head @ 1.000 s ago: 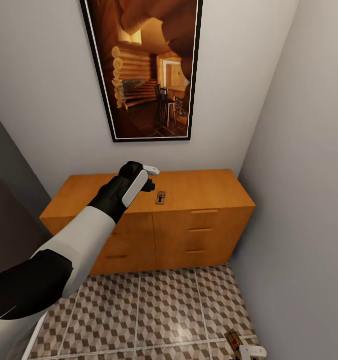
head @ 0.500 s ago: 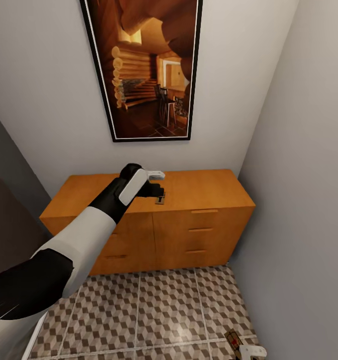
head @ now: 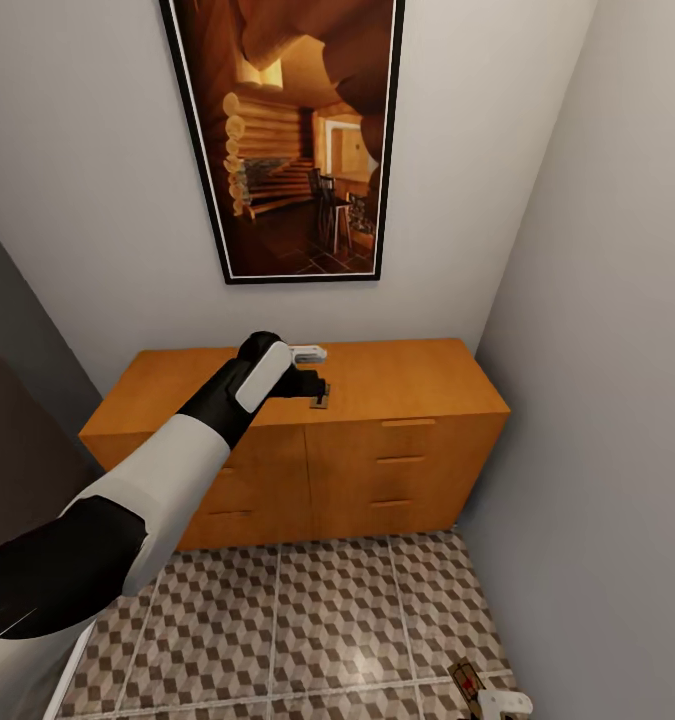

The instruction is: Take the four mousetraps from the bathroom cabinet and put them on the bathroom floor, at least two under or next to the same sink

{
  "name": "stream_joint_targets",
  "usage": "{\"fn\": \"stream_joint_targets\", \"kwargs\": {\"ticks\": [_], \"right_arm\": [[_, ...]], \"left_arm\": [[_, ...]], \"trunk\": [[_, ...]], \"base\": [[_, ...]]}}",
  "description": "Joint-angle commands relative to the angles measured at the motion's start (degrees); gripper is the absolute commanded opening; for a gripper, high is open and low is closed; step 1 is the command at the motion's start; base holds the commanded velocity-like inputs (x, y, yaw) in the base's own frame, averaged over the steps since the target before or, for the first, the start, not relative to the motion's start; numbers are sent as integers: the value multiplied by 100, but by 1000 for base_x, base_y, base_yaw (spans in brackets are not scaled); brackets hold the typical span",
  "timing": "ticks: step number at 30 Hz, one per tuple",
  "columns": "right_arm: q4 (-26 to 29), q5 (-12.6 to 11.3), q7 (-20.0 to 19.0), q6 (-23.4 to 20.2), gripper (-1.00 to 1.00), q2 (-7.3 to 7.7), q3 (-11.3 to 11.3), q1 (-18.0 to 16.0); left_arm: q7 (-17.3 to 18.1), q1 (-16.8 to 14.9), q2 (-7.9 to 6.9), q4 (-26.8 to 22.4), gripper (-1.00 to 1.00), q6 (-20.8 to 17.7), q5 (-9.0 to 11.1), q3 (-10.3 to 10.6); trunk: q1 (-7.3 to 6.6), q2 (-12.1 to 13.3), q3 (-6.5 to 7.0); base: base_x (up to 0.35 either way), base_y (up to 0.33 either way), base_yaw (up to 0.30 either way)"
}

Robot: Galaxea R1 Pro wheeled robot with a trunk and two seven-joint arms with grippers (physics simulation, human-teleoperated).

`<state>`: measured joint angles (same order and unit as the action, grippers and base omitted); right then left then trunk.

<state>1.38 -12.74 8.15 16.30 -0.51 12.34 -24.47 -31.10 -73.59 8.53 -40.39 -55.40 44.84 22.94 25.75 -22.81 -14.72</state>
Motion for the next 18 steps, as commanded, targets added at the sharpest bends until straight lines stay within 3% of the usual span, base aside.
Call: {"fn": "stream_joint_targets", "kwargs": {"ticks": [1,12,18], "right_arm": [[-6,-62,3,22,-100,-2,49,-5],[-6,-62,3,21,-100,-6,49,-5],[-6,-62,3,19,-100,-4,49,-5]], "left_arm": [[-59,-6,-7,5,100,-2,60,17],[-61,-6,-17,68,100,3,60,19],[-55,-6,-10,136,100,11,60,26]], "trunk": [[3,-11,-11],[3,-11,-11],[3,-11,-11]], "base": [[0,0,0],[14,-2,0],[209,-108,0]]}}
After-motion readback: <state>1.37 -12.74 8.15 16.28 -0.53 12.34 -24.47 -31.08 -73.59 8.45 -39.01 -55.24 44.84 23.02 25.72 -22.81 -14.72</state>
